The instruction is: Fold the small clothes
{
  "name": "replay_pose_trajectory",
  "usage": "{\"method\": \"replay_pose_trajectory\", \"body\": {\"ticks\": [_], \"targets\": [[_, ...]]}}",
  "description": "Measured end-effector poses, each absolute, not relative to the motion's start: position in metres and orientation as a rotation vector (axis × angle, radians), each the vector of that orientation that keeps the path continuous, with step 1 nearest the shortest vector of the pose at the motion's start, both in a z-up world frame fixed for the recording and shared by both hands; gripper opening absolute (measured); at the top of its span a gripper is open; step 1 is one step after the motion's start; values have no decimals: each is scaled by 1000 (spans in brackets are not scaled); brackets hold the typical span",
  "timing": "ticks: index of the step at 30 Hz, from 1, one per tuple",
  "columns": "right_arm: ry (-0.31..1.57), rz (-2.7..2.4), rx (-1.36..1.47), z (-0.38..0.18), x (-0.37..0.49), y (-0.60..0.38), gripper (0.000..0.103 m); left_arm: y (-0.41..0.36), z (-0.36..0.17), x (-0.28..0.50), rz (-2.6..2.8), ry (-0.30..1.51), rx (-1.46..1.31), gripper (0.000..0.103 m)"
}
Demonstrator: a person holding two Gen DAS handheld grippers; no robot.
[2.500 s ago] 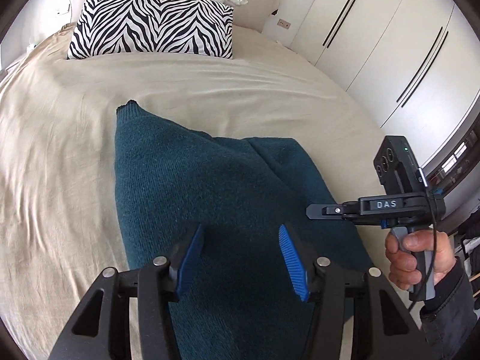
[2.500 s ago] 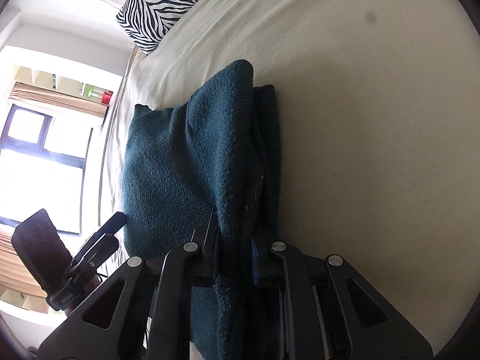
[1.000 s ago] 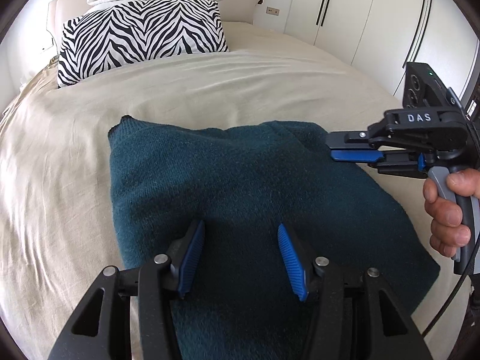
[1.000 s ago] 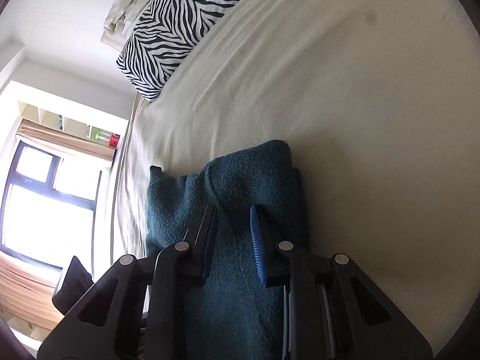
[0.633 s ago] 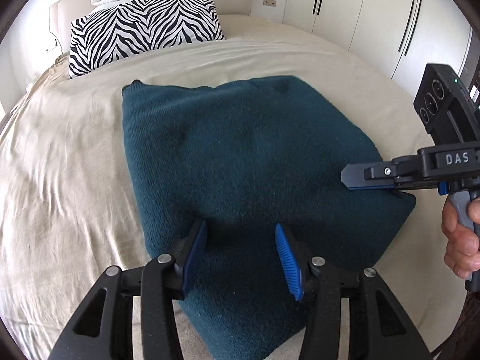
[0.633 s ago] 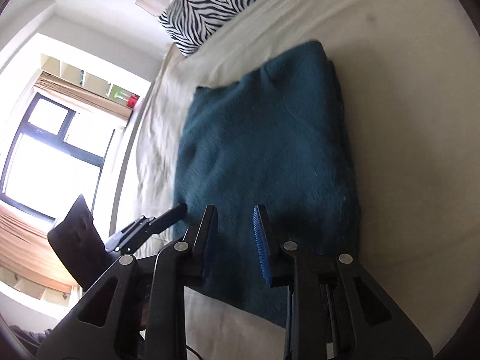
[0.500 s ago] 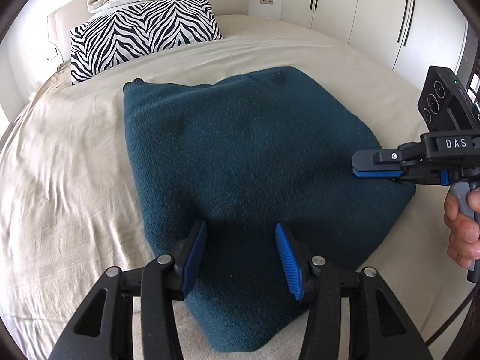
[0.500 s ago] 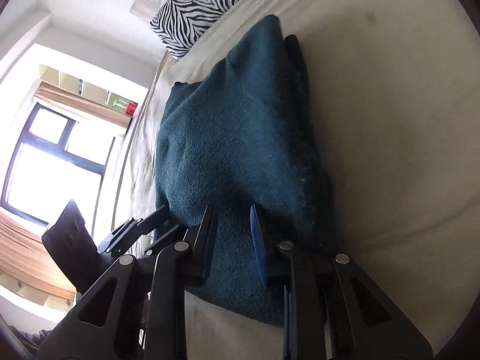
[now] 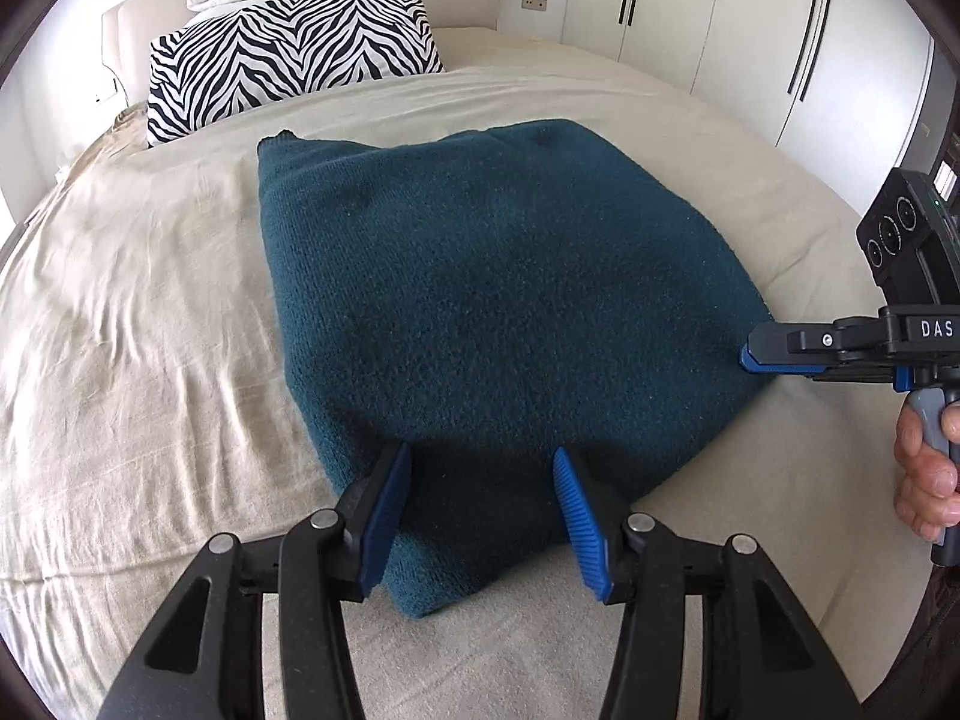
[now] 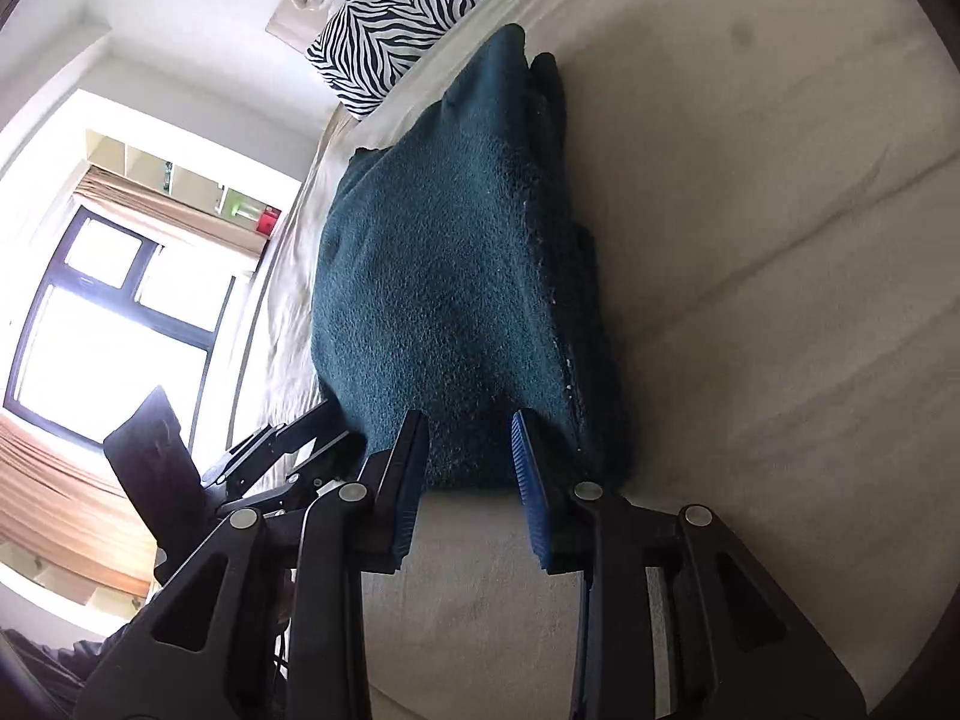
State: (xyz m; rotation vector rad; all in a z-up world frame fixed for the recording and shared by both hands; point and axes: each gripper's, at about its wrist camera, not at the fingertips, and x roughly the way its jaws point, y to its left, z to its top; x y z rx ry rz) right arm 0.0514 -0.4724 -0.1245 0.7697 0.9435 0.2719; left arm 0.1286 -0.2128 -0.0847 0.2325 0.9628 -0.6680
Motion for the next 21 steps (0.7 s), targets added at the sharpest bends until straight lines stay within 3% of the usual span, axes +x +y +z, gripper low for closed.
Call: {"method": "replay_pose_trajectory", "body": {"ticks": [5, 6, 7, 14, 19, 21], "targets": [[941, 263, 684, -94, 44, -466, 33, -191, -51, 139, -665, 920, 78, 55], [925, 266, 675, -84, 46, -465, 47, -191, -44, 147, -665, 909, 65, 57], [904, 266, 676, -75, 48, -466, 53, -192, -39, 156, -665, 901, 59, 59], [839, 331, 724, -40, 121, -476, 53, -229, -27, 246, -585, 884, 136, 58], [871, 318, 765, -43, 198, -478, 53, -252, -67, 291, -538, 976, 181, 59], [916, 245, 780, -60, 224, -487, 53, -253, -83, 297, -531, 972, 173, 64]]}}
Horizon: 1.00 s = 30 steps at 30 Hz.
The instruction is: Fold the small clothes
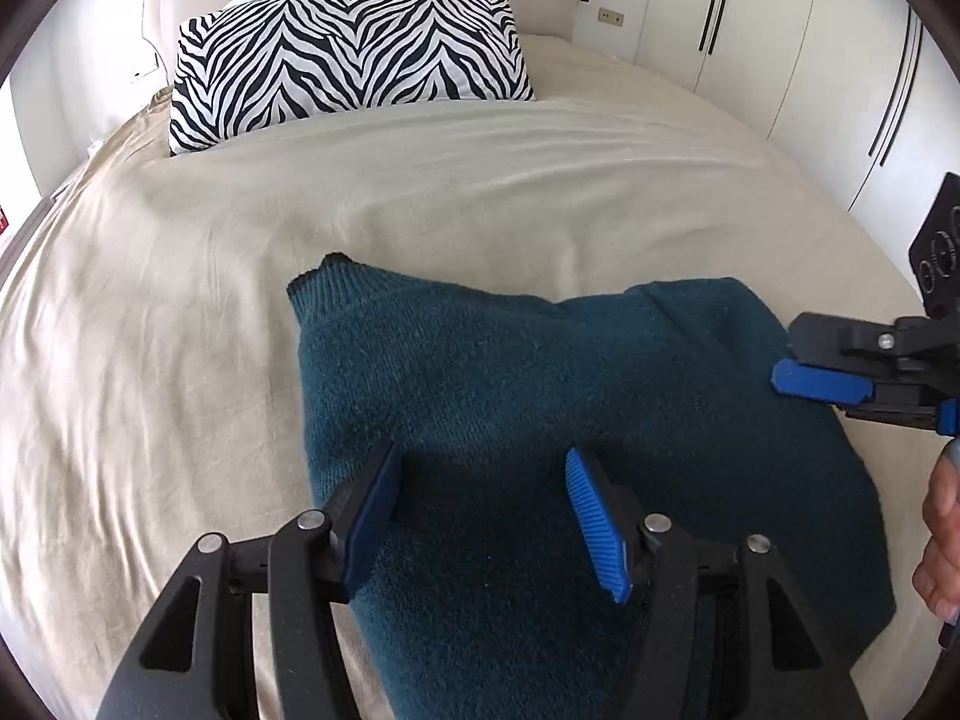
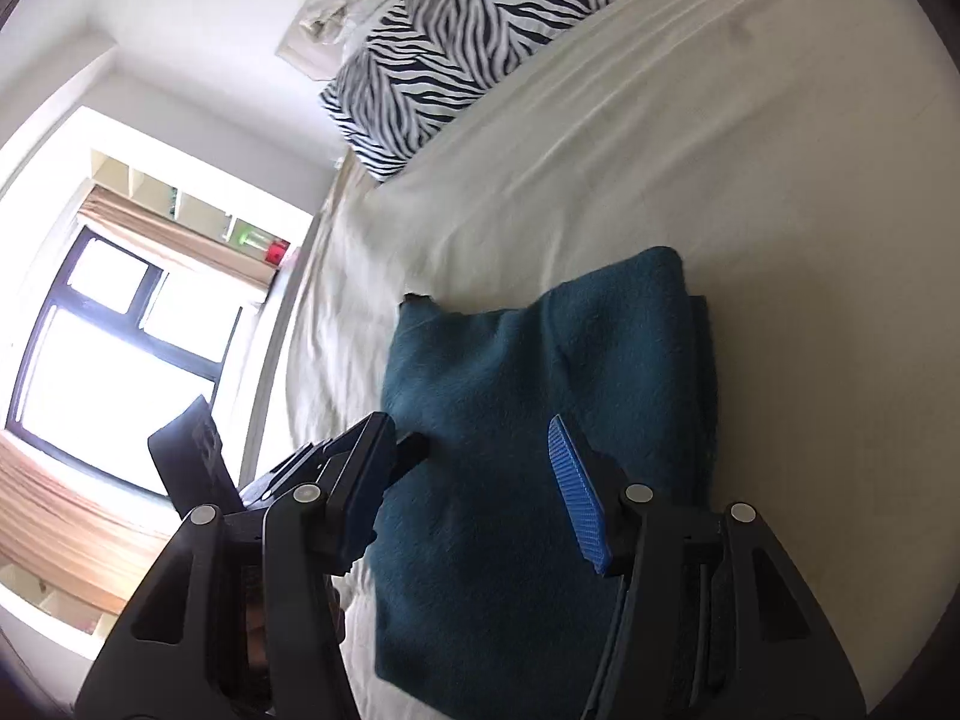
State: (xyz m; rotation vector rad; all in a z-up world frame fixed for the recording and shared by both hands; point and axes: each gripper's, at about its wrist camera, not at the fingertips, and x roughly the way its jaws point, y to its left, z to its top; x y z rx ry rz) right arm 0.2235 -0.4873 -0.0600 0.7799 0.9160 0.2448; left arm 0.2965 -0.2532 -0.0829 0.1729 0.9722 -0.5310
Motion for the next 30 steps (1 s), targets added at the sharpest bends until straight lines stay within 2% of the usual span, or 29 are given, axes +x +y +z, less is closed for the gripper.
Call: {"method": "replay_pose_trajectory", "body": {"ticks": [2, 4, 8, 10, 12, 13, 15, 19, 25, 30], "targets": [[985, 178, 793, -90, 240, -498, 51, -254, -91, 301, -528, 979, 161, 67], [945, 216, 865, -109, 244, -510, 47, -254, -94, 308, -535, 1000, 156, 69], [910, 207, 944, -108, 236, -521, 47, -240, -87, 316, -580, 1036, 65, 69], [901, 183, 944, -99, 219, -527, 50, -222, -75, 308, -570, 1006, -2, 67], [890, 159, 902, -85, 202, -532, 52, -199, -62, 297, -521, 965, -74, 71], [897, 137, 865, -79, 191, -537, 60, -188, -59, 292, -513, 956, -118, 75], [932, 111, 793, -72, 176, -540, 68, -175, -63, 286, -527, 1000, -170, 75], [1079, 141, 743, -90, 154, -543, 68, -166, -79, 271, -564, 1091, -227, 75], [1068, 204, 809, -102, 144, -543, 66, -171, -91, 259, -589, 1175, -249, 75], [1142, 265, 784, -109, 161, -521, 66, -175, -107, 267, -623, 1232, -293, 80]]}}
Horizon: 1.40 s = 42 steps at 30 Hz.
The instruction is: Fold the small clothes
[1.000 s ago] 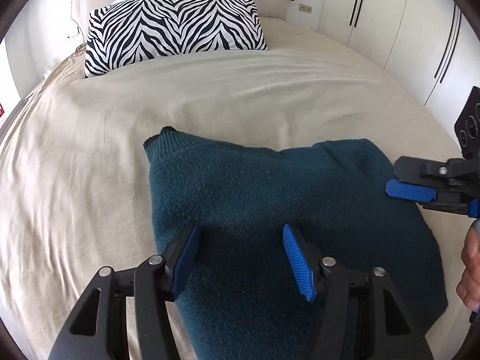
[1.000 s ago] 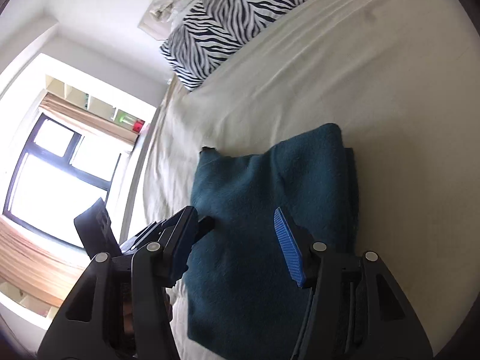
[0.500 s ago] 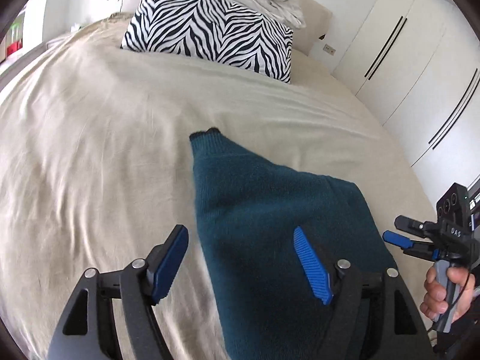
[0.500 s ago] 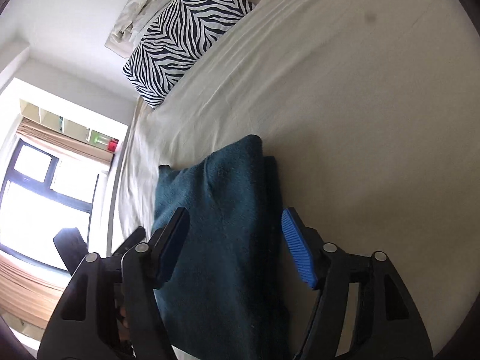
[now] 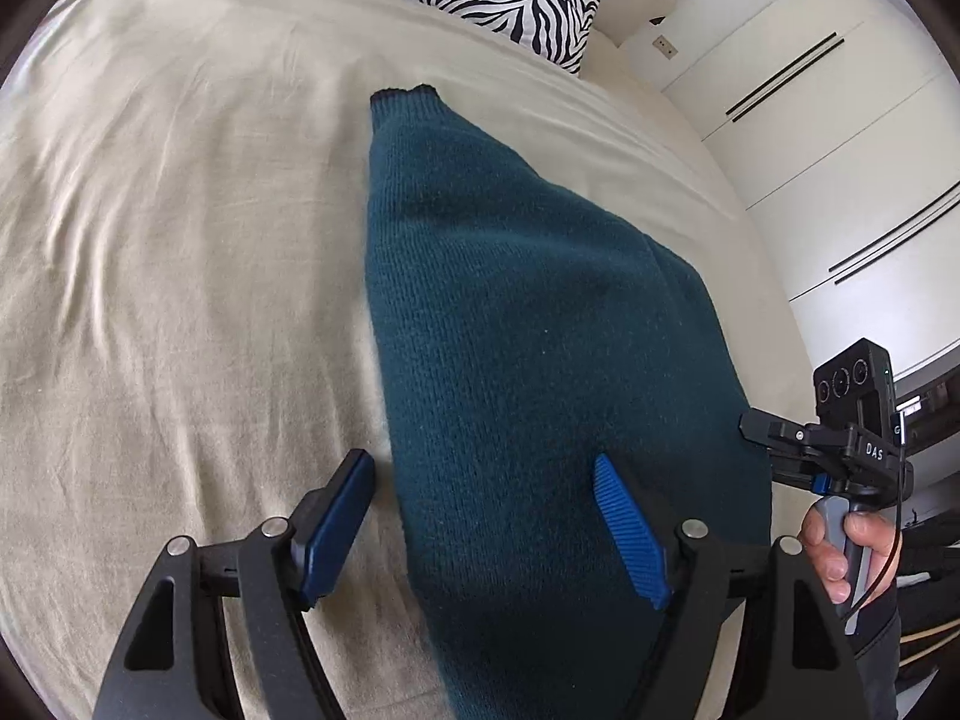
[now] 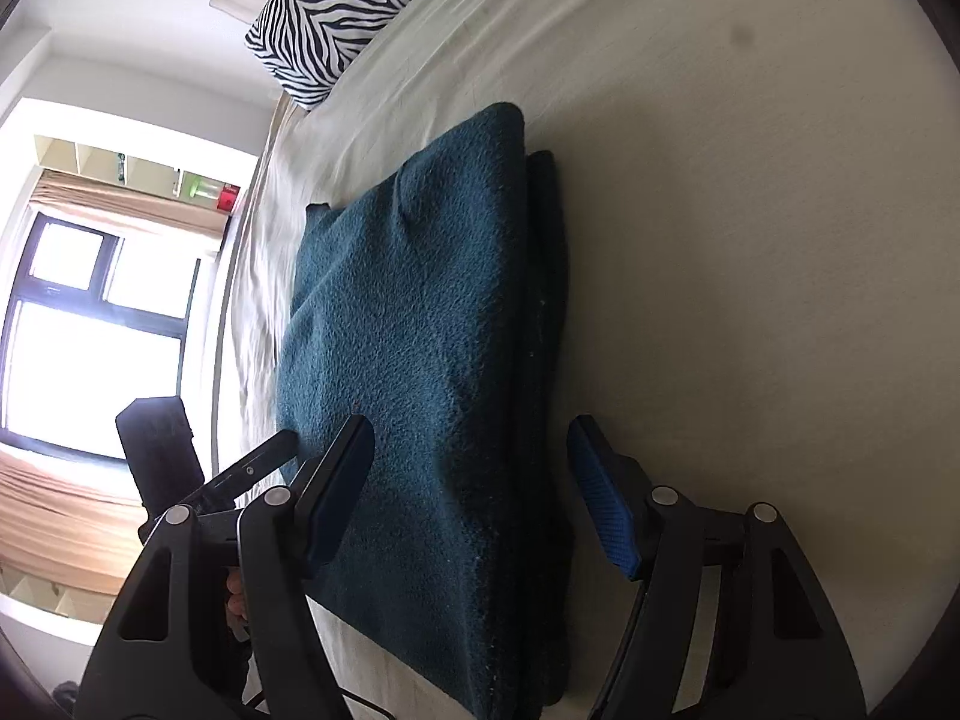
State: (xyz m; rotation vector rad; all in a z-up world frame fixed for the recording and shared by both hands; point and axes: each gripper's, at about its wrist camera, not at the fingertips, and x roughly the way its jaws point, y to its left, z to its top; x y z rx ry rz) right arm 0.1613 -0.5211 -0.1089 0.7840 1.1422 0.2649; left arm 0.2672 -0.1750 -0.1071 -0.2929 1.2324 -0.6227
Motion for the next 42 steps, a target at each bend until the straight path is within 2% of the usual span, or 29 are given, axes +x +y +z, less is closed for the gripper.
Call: {"method": "replay_pose_trajectory", "body": {"ticks": [2, 3, 4, 5, 7, 9, 11, 15, 25, 34, 42], "targets": [[1157, 263, 808, -114, 170, -519, 66, -175, -110, 271, -642, 1246, -318, 80], [1156, 272, 830, -116, 173, -520, 62, -177, -111, 273, -651, 1254, -316, 80], [1159, 283, 848, -119, 177, -519, 55, -181, -111, 275, -665, 1263, -306, 78], [1174, 284, 851, -121, 181, -517, 52, -184, -112, 277, -685, 1274, -294, 69], [1202, 281, 827, -125, 189, -511, 41, -188, -114, 283, -705, 1303, -295, 66], [1217, 282, 834, -128, 194, -511, 35, -190, -116, 288, -719, 1325, -301, 62], [1221, 286, 832, -130, 197, -509, 32, -189, -117, 291, -733, 1337, -326, 51], [1211, 279, 838, -125, 192, -509, 23, -180, -114, 292, -766, 1347, -389, 40], [1135, 315, 771, -55, 162, -461, 21, -115, -55, 258, -818, 1269, -434, 37], [1081, 450, 661, 20, 133, -355, 21, -14, 18, 198, -797, 1143, -355, 38], [1062, 540, 606, 49, 105, -264, 21, 67, 41, 154, -743, 1078, -344, 38]]}}
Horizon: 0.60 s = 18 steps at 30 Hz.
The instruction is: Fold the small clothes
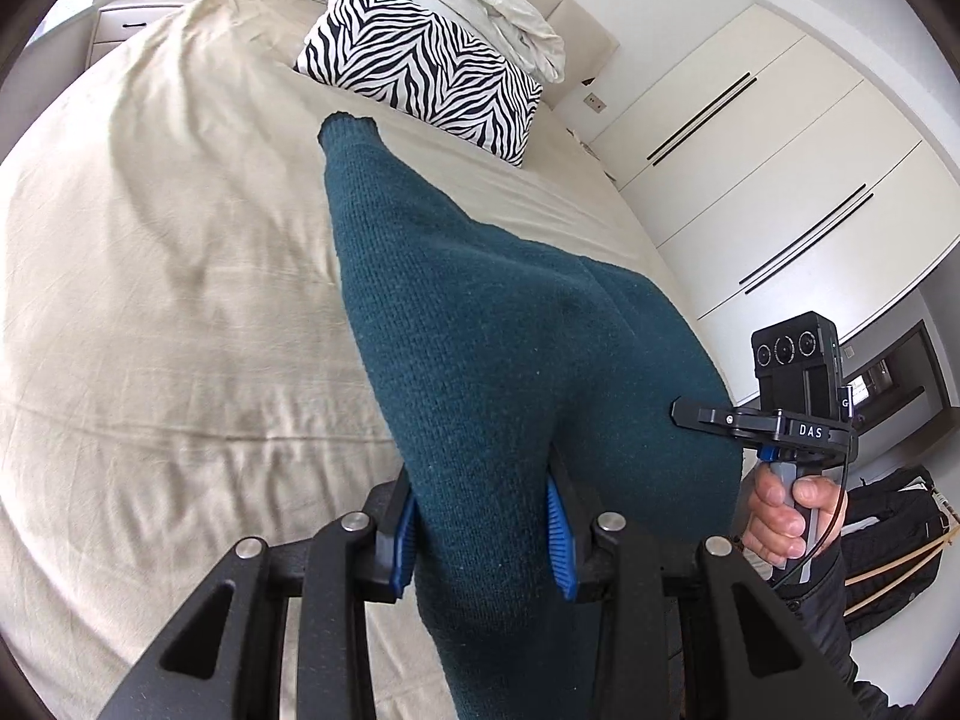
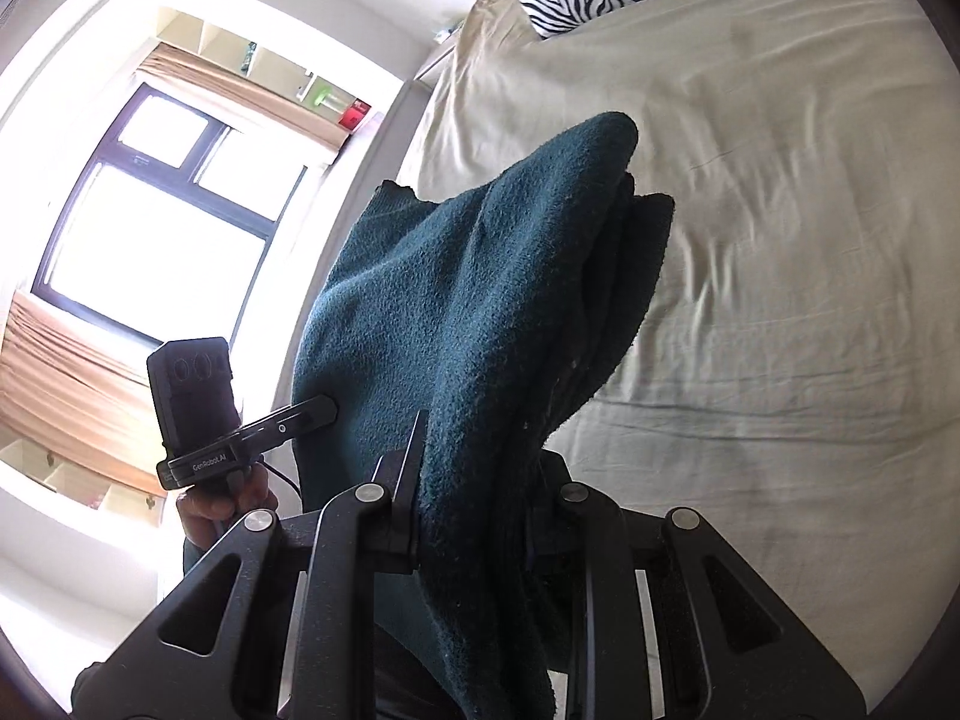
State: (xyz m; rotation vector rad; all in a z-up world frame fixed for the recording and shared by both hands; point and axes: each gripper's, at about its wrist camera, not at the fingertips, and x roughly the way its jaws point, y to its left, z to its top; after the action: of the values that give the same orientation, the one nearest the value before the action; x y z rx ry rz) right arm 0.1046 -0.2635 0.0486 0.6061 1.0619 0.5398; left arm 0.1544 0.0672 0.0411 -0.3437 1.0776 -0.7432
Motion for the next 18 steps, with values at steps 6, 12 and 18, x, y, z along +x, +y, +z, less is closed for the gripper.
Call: {"method": "replay_pose_trajectory", "body": {"ticks": [6, 12, 18], "targets": [[1038, 587, 619, 40, 82, -212, 21, 95, 20, 138, -707, 1084, -360, 38], [1065, 558, 684, -20, 62, -196, 21, 92, -32, 139, -703, 1148, -351, 38], [1153, 480, 805, -113, 60, -210, 21, 82, -100, 144, -660, 1254, -339, 40]]}}
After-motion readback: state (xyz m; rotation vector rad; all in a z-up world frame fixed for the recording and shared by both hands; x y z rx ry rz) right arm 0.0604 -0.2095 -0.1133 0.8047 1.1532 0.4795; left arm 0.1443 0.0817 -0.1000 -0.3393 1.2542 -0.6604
